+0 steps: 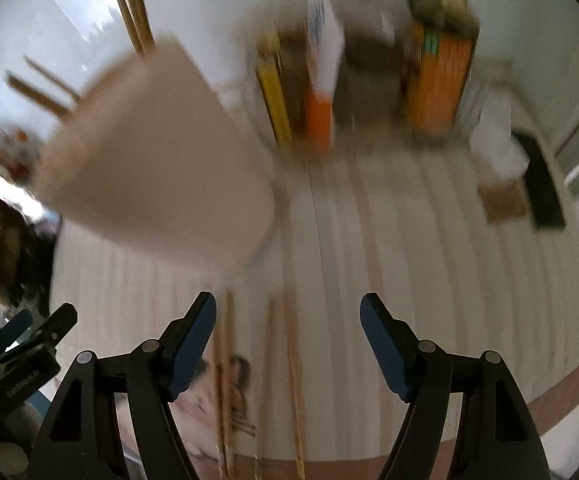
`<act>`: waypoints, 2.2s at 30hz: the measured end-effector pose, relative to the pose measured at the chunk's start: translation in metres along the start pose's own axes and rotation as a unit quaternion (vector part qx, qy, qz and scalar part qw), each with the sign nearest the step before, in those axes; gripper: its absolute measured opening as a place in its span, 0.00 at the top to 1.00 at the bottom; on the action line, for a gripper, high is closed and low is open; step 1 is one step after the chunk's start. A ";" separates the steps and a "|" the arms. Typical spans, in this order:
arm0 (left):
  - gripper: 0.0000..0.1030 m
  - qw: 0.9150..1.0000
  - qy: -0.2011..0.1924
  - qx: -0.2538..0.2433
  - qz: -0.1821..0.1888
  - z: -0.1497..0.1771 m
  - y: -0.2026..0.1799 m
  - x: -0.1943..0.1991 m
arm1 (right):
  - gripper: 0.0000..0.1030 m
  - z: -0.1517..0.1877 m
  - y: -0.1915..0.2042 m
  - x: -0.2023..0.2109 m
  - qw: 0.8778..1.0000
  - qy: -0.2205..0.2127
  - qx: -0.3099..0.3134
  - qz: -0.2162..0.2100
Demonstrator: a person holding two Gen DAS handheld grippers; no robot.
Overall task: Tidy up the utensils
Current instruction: 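Lower both tools to the mat and grasp a chopstick with each, then grip a chopstick with the left tool while the right tool grips another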
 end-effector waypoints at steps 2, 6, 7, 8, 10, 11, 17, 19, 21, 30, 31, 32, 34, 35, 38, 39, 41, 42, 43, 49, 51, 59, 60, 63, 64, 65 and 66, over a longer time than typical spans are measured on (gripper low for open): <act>0.00 1.000 0.019 -0.008 -0.004 0.008 -0.005 -0.017 | 0.29 0.010 -0.004 -0.023 1.000 0.026 -0.003 0.006; 0.01 0.999 0.045 -0.019 -0.008 0.021 -0.012 -0.042 | 0.36 0.027 -0.009 -0.058 0.998 0.064 -0.004 0.014; 0.01 0.999 0.049 -0.023 -0.009 0.023 -0.015 -0.046 | 0.39 0.031 -0.009 -0.065 0.997 0.071 -0.003 0.016; 0.01 0.998 0.051 -0.026 -0.011 0.025 -0.017 -0.050 | 0.41 0.033 -0.008 -0.068 0.997 0.075 -0.003 0.018; 0.01 0.998 0.055 -0.032 -0.015 0.027 -0.021 -0.056 | 0.45 0.037 -0.008 -0.077 0.996 0.082 -0.004 0.021; 0.01 0.998 0.058 -0.034 -0.015 0.028 -0.022 -0.059 | 0.47 0.038 -0.007 -0.080 0.996 0.085 -0.004 0.023; 0.01 0.997 0.067 -0.045 -0.016 0.032 -0.029 -0.067 | 0.67 0.048 -0.004 -0.099 0.993 0.104 0.018 0.043; 0.03 0.996 0.070 -0.049 -0.009 0.031 -0.034 -0.068 | 0.82 0.051 -0.005 -0.100 0.993 0.099 0.027 0.062; 0.04 0.996 0.071 -0.055 0.002 0.031 -0.039 -0.068 | 0.93 0.053 -0.011 -0.100 0.991 0.102 0.029 0.076; 0.63 0.982 0.131 -0.047 0.125 0.032 -0.061 -0.086 | 0.93 0.049 -0.065 -0.091 0.990 0.105 -0.009 0.097; 0.64 0.982 0.131 -0.048 0.125 0.032 -0.062 -0.086 | 0.93 0.049 -0.070 -0.091 0.990 0.105 -0.012 0.097; 0.64 0.982 0.128 -0.053 0.126 0.031 -0.065 -0.085 | 0.93 0.049 -0.075 -0.090 0.990 0.105 -0.014 0.097; 0.64 0.981 0.130 -0.061 0.127 0.030 -0.069 -0.085 | 0.93 0.049 -0.081 -0.088 0.990 0.106 -0.016 0.095; 0.64 0.982 0.129 -0.066 0.125 0.029 -0.071 -0.084 | 0.93 0.048 -0.082 -0.089 0.990 0.106 -0.015 0.096; 0.70 0.982 0.122 -0.081 0.116 0.027 -0.081 -0.081 | 0.93 0.041 -0.092 -0.087 0.989 0.106 -0.012 0.102; 0.72 0.983 0.119 -0.089 0.110 0.026 -0.085 -0.080 | 0.93 0.041 -0.095 -0.087 0.989 0.105 -0.012 0.103; 0.81 0.983 0.116 -0.096 0.107 0.026 -0.090 -0.078 | 0.93 0.043 -0.100 -0.085 0.989 0.105 -0.011 0.103; 0.85 0.983 0.115 -0.099 0.108 0.027 -0.093 -0.077 | 0.93 0.042 -0.101 -0.086 0.989 0.105 -0.011 0.102; 0.88 0.982 0.115 -0.101 0.108 0.027 -0.094 -0.076 | 0.93 0.042 -0.098 -0.088 0.989 0.106 -0.011 0.102; 1.00 0.984 0.120 -0.095 0.093 0.031 -0.089 -0.080 | 0.93 0.047 -0.080 -0.088 0.989 0.107 -0.010 0.103; 0.99 0.981 0.132 -0.079 0.115 0.031 -0.080 -0.081 | 0.93 0.046 -0.080 -0.087 0.989 0.107 -0.012 0.100; 0.84 0.963 0.155 -0.052 0.216 0.025 -0.079 -0.077 | 0.93 0.045 -0.084 -0.085 0.990 0.109 -0.015 0.093; 0.82 0.963 0.155 -0.060 0.214 0.023 -0.085 -0.079 | 0.93 0.045 -0.084 -0.085 0.989 0.109 -0.014 0.095; 0.82 0.966 0.154 -0.079 0.193 0.017 -0.100 -0.087 | 0.93 0.045 -0.083 -0.085 0.989 0.109 -0.012 0.096; 0.80 0.968 0.148 -0.087 0.182 0.020 -0.106 -0.086 | 0.93 0.045 -0.083 -0.086 0.989 0.109 -0.011 0.096; 0.81 0.970 0.143 -0.094 0.175 0.019 -0.109 -0.085 | 0.93 0.045 -0.082 -0.086 0.989 0.109 -0.011 0.096; 0.83 0.971 0.138 -0.098 0.171 0.019 -0.112 -0.083 | 0.93 0.045 -0.082 -0.086 0.989 0.109 -0.010 0.096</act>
Point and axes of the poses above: each gripper's, at about its wrist camera, not at the fingertips, and x roughly against the way its jaws point, y to its left, z to its underside, the point moved 3 cm from there along -x, roughly the way its jaws point, and after that the axes turned 12 degrees about y, right-handed, at the moved point
